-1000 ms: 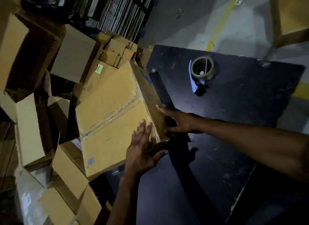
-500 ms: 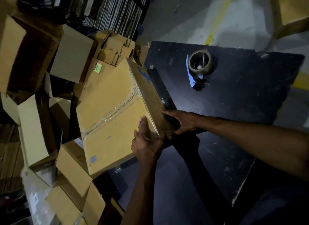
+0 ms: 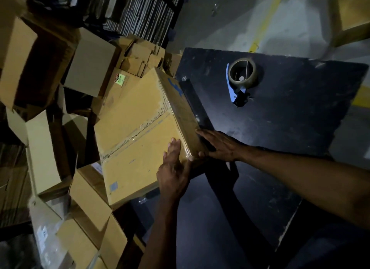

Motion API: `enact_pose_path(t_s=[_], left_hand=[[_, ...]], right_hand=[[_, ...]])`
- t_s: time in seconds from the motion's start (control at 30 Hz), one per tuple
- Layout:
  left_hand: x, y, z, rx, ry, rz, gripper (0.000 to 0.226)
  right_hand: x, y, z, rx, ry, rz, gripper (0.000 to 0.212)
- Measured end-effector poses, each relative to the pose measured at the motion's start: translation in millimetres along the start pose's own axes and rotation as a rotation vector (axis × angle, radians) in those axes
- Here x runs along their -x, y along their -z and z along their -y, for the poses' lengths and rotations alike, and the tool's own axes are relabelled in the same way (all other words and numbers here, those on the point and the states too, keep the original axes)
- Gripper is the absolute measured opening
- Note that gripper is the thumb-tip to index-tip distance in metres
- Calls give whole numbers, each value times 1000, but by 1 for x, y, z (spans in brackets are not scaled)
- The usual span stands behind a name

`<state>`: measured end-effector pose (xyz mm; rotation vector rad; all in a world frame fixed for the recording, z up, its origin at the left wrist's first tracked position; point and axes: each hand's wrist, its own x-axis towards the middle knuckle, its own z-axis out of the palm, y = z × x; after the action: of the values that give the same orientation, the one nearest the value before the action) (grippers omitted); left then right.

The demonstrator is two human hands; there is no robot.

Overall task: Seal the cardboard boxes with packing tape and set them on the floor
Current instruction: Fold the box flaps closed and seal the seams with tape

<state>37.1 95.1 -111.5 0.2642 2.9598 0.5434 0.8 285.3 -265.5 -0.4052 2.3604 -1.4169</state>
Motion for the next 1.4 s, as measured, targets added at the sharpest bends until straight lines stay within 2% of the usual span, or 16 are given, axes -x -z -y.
enact_pose_path(t_s=[0.07, 0.13, 0.23, 0.27, 0.33, 0.47, 0.57, 0.63, 0.7, 0.83, 0.9, 0.97, 1.1, 1.17, 1.23, 1.4], left_hand=[[1, -3, 5, -62, -37, 35, 88], [-2, -6, 8, -116, -45, 34, 94], [-4, -11, 13, -154, -75, 20, 87], [-2, -13, 13, -167, -84, 28, 83], [4, -18, 11, -172, -100, -2, 74], [8, -36, -3, -170, -27, -137, 61], [14, -37, -12, -64, 34, -238, 51], [24, -29, -18, -13, 27, -356, 36], [35, -20, -19, 11, 53, -421, 16], [71, -14, -14, 106, 196, -430, 8], [94, -15, -13, 239, 284, -487, 10], [112, -17, -13, 362, 392, -524, 13], [121, -9, -8, 584, 676, -669, 18], [121, -1, 8, 605, 820, -780, 22], [120, 8, 26, 599, 912, -845, 27], [124, 29, 48, 531, 1010, -846, 25]], right_hand=[[-2, -2, -1, 6, 2, 5, 107], [-2, -1, 2, 11, -29, -3, 111], [-3, -8, -5, 48, 0, -51, 86], [0, -9, -8, 63, 25, -77, 76], [7, -11, -12, 81, 69, -91, 73], [20, 3, 0, 72, 70, -6, 60], [25, 27, 25, 106, 65, -155, 59], [17, 48, 49, 141, 157, -289, 50], [-1, 68, 79, 211, 251, -334, 41], [-47, 87, 141, 469, 374, -274, 43], [-72, 93, 166, 632, 341, -149, 45], [-99, 101, 179, 724, 219, -62, 59], [-131, 109, 178, 557, -126, 141, 100], [-126, 102, 170, 532, -130, 212, 101], [-107, 98, 171, 544, -97, 188, 98], [-52, 110, 154, 547, -226, 210, 103]])
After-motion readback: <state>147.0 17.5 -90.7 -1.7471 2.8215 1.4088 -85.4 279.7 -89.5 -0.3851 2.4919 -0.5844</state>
